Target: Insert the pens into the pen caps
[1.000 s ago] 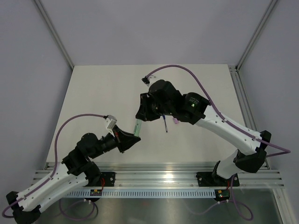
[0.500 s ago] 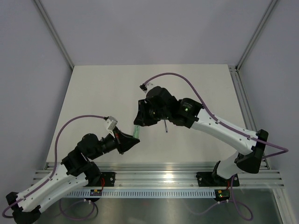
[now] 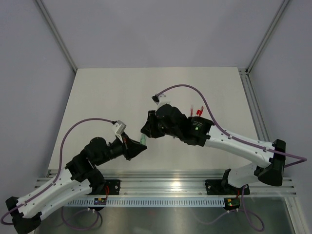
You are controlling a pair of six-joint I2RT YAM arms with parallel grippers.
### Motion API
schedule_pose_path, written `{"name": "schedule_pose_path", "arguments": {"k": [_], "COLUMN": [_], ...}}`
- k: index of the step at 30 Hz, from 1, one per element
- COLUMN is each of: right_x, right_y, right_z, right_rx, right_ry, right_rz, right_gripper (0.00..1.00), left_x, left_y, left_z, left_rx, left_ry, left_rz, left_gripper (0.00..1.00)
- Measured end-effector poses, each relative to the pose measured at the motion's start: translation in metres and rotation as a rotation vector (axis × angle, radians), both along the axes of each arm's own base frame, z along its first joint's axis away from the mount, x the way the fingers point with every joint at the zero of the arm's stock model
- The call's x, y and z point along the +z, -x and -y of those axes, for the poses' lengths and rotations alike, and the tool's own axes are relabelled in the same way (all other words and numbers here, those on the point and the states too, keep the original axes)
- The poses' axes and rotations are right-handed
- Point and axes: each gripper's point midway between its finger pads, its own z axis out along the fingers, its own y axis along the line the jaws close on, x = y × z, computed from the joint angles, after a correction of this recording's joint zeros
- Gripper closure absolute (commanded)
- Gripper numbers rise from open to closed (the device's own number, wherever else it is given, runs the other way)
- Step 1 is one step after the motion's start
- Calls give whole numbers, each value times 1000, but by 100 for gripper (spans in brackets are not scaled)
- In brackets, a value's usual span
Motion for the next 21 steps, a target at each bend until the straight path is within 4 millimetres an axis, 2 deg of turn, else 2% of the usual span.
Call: {"name": "schedule_pose_path", "arguments": {"k": [7, 15, 21], "right_x": [-24, -40, -69], "right_y": [-5, -4, -2], "right_z": [3, -2, -9], "right_rx": [-72, -134, -185], "right_ry": [-23, -81, -83], "right_rz": [2, 9, 7], "right_gripper": [100, 100, 100], "left_x": [-18, -27, -50], "left_y": [-3, -5, -3], "left_z": [1, -6, -12], "left_rx": [9, 30, 39], "left_ry": [-96, -185, -292], "left_rz": [-67, -109, -186], "left_gripper": [100, 100, 100]}}
